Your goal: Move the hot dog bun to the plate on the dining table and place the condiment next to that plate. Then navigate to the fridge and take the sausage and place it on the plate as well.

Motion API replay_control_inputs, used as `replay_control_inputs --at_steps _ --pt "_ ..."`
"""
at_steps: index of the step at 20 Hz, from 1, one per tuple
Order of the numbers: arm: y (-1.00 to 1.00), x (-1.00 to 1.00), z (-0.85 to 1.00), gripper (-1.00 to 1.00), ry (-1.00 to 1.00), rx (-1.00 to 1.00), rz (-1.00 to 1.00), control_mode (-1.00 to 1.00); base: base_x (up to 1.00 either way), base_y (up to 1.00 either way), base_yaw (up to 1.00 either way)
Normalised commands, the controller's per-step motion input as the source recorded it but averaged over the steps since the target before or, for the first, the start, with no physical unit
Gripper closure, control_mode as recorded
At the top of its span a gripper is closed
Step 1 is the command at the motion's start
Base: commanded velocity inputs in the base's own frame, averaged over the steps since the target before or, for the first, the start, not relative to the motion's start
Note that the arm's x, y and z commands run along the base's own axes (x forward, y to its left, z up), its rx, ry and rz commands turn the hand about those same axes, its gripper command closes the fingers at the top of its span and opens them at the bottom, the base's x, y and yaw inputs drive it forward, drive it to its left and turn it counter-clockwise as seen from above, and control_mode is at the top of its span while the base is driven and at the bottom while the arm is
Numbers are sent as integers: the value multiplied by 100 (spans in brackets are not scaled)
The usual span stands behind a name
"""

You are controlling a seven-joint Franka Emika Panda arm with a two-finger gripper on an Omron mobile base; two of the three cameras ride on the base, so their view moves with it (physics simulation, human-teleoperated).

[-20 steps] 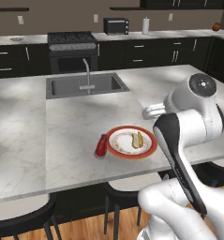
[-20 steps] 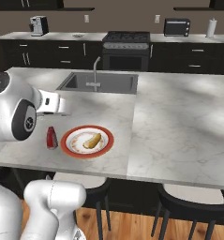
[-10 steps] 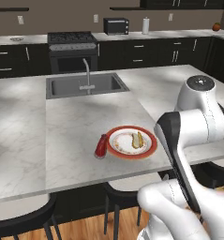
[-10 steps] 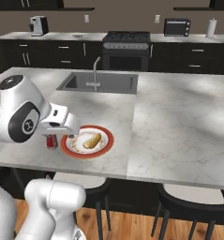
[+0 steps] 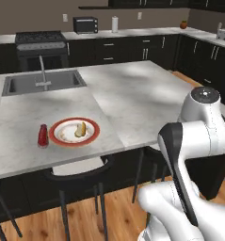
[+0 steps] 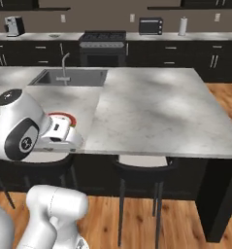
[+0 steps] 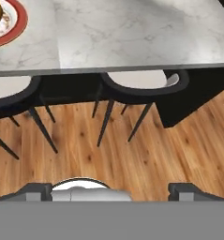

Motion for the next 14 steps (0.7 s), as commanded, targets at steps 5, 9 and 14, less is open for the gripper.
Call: replay_control_inputs --at_steps 5,9,14 --pt "0 0 0 -100 0 0 0 100 1 -100 -19" --pt "0 0 0 -100 0 0 0 100 0 -100 -11" --pt "0 0 0 -100 0 0 0 100 0 -100 -9"
